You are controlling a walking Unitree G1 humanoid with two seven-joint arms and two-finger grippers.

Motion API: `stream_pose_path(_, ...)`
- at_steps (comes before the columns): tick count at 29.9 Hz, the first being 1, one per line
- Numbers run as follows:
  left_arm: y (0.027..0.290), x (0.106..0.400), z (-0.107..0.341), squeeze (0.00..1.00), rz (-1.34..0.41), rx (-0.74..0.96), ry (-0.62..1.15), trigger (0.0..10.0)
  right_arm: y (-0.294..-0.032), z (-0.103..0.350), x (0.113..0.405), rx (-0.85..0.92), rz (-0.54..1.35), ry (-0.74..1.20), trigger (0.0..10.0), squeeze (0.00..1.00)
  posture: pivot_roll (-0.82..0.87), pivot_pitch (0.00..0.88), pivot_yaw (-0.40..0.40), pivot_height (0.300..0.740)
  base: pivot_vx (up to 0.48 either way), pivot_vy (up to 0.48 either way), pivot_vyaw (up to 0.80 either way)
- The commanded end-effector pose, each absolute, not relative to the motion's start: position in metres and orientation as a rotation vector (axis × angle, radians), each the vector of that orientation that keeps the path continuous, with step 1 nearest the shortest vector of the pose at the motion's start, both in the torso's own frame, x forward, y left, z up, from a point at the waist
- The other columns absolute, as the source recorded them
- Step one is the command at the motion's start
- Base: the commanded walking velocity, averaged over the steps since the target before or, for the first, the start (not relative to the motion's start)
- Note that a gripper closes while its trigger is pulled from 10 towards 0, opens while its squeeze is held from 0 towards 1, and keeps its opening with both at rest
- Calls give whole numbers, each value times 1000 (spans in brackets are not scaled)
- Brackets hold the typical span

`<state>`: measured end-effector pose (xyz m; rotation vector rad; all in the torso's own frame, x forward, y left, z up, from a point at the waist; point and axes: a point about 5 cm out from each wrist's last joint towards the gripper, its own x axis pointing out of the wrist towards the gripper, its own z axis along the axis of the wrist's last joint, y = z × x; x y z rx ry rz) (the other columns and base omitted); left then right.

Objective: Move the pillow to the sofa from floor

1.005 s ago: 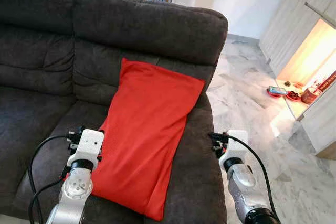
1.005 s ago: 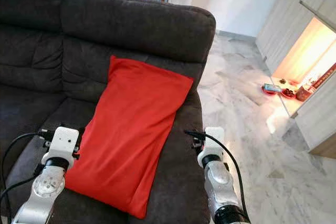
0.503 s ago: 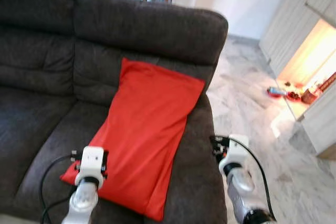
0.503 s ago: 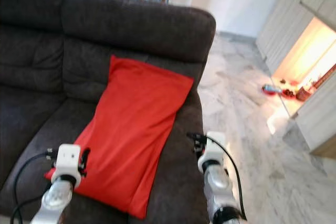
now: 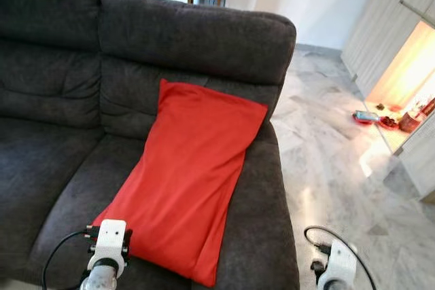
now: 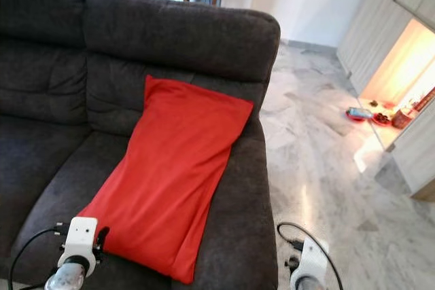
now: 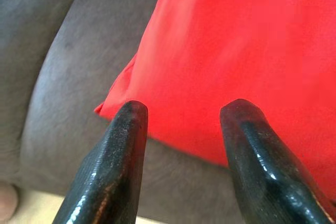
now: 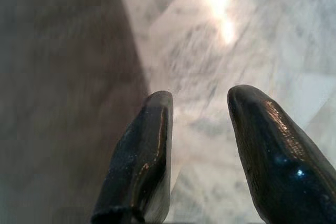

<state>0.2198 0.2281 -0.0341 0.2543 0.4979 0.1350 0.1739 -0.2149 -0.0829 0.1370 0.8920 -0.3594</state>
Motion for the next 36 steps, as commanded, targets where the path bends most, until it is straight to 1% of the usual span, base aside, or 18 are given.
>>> stream_pose_path(1, 227, 223, -35, 0, 101, 265, 505, 10000, -213, -87, 166, 146, -363, 922, 10000, 0, 208, 0, -93, 740, 0, 0, 0)
stream_pose_path(5, 226, 226, -36, 0, 67, 280, 526, 10000, -202, -91, 161, 177, -341, 939, 10000, 0, 185, 0, -67, 740, 0, 0, 0)
stream_pose_path(7, 226, 228, -37, 0, 56, 288, 550, 10000, -195, -92, 161, 154, -289, 946, 10000, 0, 177, 0, -65, 740, 0, 0, 0)
stream_pose_path(9, 225, 228, -39, 0, 49, 288, 566, 10000, -193, -92, 161, 162, -284, 947, 10000, 0, 174, 0, -68, 740, 0, 0, 0)
stream_pose_path(14, 224, 226, -42, 0, 62, 265, 600, 10000, -191, -92, 162, 151, -261, 945, 10000, 0, 171, 0, -74, 740, 0, 0, 0)
stream_pose_path(19, 222, 213, -54, 0, 62, 246, 676, 10000, -192, -90, 168, 138, -247, 935, 10000, 0, 162, 0, -92, 740, 0, 0, 0)
stream_pose_path(28, 218, 201, -62, 0, 55, 223, 710, 10000, -191, -89, 171, 134, -233, 935, 10000, 0, 160, 0, -95, 740, 0, 0, 0)
stream_pose_path(34, 216, 197, -65, 0, 50, 220, 729, 10000, -186, -91, 166, 140, -221, 954, 10000, 0, 163, 0, -92, 740, 0, 0, 0)
stream_pose_path(36, 220, 197, -64, 0, 45, 249, 719, 10000, -185, -92, 164, 142, -224, 962, 10000, 0, 161, 0, -89, 740, 0, 0, 0)
